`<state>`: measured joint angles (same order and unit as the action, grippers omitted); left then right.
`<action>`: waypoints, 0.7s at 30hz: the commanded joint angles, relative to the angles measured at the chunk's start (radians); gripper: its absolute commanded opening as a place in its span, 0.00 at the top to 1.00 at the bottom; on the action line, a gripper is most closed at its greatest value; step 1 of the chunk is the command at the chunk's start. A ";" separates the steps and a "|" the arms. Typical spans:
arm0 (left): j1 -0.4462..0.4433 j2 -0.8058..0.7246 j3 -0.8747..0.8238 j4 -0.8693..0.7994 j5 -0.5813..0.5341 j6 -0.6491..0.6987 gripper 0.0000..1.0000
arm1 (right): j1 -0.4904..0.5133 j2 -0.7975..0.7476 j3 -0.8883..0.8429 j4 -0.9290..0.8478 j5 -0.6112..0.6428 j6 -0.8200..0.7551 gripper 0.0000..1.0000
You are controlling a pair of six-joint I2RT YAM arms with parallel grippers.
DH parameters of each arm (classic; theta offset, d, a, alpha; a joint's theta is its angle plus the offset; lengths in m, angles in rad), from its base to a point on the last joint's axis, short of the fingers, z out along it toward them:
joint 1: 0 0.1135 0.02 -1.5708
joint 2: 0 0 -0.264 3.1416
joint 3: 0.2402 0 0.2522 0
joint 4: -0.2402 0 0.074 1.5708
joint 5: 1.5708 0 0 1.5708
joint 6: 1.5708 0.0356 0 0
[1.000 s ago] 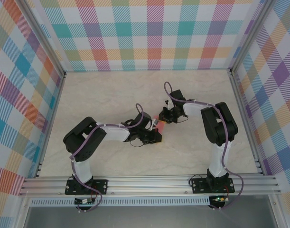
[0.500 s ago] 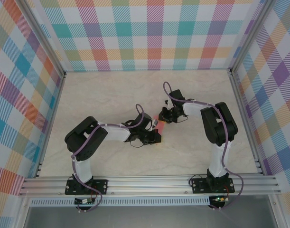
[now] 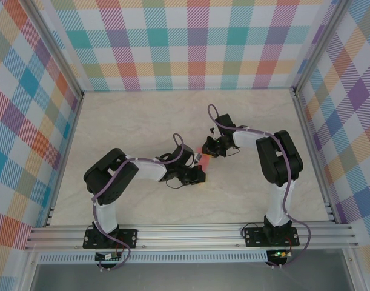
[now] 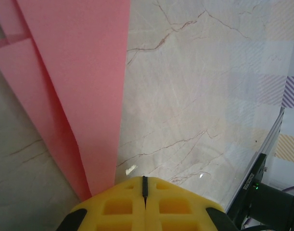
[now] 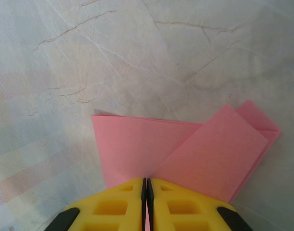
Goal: Fold a paper plane with a square sheet of paper (fold left side to right side)
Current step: Fold the wing for the fifth time at the center of the table.
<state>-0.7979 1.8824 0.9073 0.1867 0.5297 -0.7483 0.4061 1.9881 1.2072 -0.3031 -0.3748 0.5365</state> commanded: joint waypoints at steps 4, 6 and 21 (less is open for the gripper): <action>-0.006 0.021 -0.026 -0.006 -0.017 -0.016 0.98 | 0.000 0.040 0.008 -0.076 0.050 -0.026 0.87; -0.005 0.023 -0.029 -0.004 -0.020 -0.019 0.98 | 0.001 0.039 0.009 -0.078 0.050 -0.026 0.87; -0.010 -0.028 -0.175 0.068 -0.006 -0.086 0.98 | 0.000 0.057 0.040 -0.130 0.070 -0.033 0.87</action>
<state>-0.7971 1.8557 0.7963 0.3355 0.5129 -0.8009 0.4072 2.0003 1.2404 -0.3687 -0.3683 0.5312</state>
